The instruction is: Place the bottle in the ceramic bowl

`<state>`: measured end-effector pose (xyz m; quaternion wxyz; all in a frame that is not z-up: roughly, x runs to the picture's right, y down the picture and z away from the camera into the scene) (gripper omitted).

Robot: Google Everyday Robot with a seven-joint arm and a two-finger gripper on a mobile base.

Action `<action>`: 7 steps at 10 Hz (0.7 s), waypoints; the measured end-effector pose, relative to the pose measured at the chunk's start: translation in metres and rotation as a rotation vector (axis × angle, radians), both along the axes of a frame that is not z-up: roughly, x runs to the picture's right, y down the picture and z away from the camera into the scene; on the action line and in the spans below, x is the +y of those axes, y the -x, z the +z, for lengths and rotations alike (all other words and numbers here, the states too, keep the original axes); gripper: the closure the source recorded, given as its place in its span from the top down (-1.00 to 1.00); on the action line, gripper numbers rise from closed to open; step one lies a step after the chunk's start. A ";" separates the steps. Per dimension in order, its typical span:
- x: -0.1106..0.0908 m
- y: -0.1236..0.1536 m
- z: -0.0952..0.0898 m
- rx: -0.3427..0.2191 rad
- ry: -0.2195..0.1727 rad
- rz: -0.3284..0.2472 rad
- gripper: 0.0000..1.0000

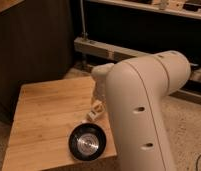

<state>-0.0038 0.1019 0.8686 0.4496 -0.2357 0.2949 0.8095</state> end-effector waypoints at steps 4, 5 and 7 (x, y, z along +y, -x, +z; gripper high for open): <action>0.012 0.006 0.013 -0.008 0.034 -0.005 0.30; 0.016 0.007 0.017 -0.009 0.045 -0.005 0.30; 0.020 0.010 0.022 -0.012 0.058 -0.009 0.26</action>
